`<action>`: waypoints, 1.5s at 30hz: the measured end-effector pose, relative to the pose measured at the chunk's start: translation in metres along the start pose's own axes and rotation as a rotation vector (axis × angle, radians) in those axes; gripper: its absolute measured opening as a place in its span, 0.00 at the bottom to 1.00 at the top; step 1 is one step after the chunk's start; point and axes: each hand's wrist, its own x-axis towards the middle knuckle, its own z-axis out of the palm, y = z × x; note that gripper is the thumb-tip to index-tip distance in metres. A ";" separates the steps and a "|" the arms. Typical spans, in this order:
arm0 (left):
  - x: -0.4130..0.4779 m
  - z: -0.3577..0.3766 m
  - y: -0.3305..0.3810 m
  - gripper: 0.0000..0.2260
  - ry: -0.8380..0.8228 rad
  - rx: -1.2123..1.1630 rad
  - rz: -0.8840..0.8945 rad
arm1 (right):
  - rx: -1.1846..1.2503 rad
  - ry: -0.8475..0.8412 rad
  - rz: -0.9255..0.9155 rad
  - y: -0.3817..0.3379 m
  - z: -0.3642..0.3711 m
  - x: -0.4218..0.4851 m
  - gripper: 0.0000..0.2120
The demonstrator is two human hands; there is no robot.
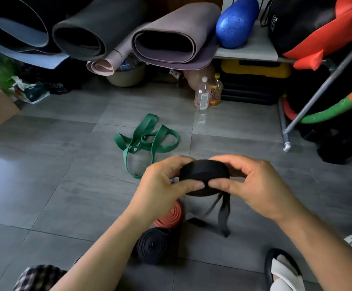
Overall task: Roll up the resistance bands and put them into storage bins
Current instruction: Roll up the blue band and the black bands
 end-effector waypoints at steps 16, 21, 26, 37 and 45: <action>0.004 -0.005 0.001 0.18 -0.056 -0.231 -0.161 | 0.118 0.018 0.066 0.005 -0.009 0.004 0.12; 0.002 -0.007 -0.002 0.13 -0.071 0.205 0.013 | -0.242 -0.075 0.031 0.005 -0.003 0.001 0.14; 0.002 -0.007 0.005 0.13 0.018 -0.280 -0.072 | 0.284 -0.006 0.080 0.003 -0.007 0.004 0.15; 0.000 -0.008 0.006 0.17 -0.147 -0.316 -0.166 | 0.306 0.006 0.086 0.004 -0.014 0.004 0.11; -0.001 -0.006 0.002 0.12 -0.080 -0.002 -0.094 | -0.011 -0.096 0.087 0.004 -0.002 0.001 0.13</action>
